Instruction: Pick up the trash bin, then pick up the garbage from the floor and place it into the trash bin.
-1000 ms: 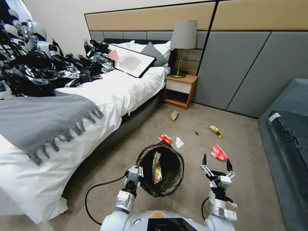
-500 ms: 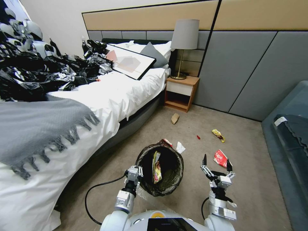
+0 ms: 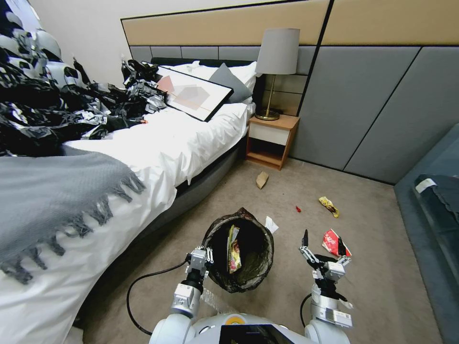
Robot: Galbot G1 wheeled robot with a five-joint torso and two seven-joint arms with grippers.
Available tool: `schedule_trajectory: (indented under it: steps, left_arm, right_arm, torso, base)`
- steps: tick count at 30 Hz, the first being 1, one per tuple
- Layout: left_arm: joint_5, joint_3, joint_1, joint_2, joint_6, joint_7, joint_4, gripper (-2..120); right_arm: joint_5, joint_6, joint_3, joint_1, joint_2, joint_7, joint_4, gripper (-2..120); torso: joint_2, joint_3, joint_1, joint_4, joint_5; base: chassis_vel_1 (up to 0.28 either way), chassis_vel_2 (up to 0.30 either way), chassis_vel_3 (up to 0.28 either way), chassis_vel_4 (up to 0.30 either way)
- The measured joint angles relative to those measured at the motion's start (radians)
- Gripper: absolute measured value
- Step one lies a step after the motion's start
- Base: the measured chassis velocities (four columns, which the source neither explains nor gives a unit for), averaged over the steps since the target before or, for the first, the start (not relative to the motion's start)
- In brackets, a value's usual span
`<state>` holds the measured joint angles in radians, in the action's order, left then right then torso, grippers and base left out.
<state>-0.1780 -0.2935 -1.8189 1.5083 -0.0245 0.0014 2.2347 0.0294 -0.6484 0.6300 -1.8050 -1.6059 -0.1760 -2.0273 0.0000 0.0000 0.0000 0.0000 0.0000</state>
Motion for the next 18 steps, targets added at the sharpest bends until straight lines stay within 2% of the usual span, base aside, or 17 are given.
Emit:
schedule_trajectory:
  steps: [18]
  left_arm:
    - [-0.005, 0.008, -0.005, -0.005, 0.000, 0.002, 0.004, 1]
  right_arm:
    - [0.001, 0.009, 0.000, -0.005, 0.009, -0.008, -0.003, 100]
  torso:
    - [0.000, 0.000, 0.000, 0.0000, 0.0000]
  base:
    - [-0.087, 0.089, 0.086, -0.086]
